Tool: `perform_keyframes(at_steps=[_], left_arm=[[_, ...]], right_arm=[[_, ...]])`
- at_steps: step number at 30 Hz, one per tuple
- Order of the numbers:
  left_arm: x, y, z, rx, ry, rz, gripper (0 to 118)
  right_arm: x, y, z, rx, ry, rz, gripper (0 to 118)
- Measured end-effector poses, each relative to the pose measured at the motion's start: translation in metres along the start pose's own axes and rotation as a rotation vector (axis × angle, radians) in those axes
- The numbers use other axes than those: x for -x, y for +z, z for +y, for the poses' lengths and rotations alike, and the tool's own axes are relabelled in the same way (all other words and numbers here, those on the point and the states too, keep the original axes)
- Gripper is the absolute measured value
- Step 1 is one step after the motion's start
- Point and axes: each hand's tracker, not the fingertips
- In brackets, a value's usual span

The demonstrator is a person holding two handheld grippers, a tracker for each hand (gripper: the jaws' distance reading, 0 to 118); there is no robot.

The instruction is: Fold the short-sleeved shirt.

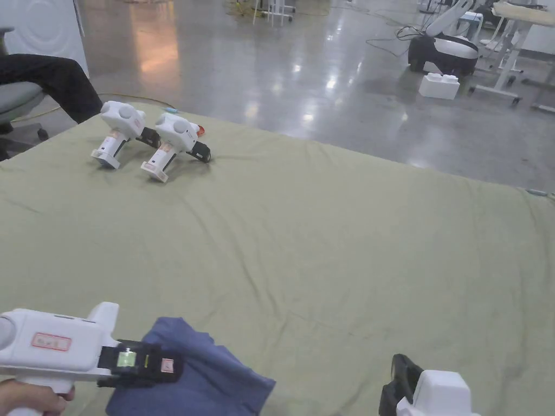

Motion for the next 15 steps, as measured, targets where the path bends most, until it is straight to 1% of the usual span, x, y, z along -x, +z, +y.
perform_keyframes(at_steps=[4,8,11,15], left_arm=[[0.025,0.057,0.029,-0.047,-0.003,0.105,19],[0.036,0.107,0.053,-0.061,0.003,0.178,19],[0.055,0.133,0.069,-0.066,0.033,0.241,19],[0.072,0.152,0.080,-0.051,0.061,0.328,19]], right_arm=[[-0.020,-0.003,0.026,-0.050,0.000,-0.022,0],[-0.040,0.000,0.040,-0.082,-0.008,-0.059,0],[-0.055,0.006,0.045,-0.103,-0.014,-0.101,0],[-0.074,0.014,0.046,-0.103,-0.037,-0.155,0]])
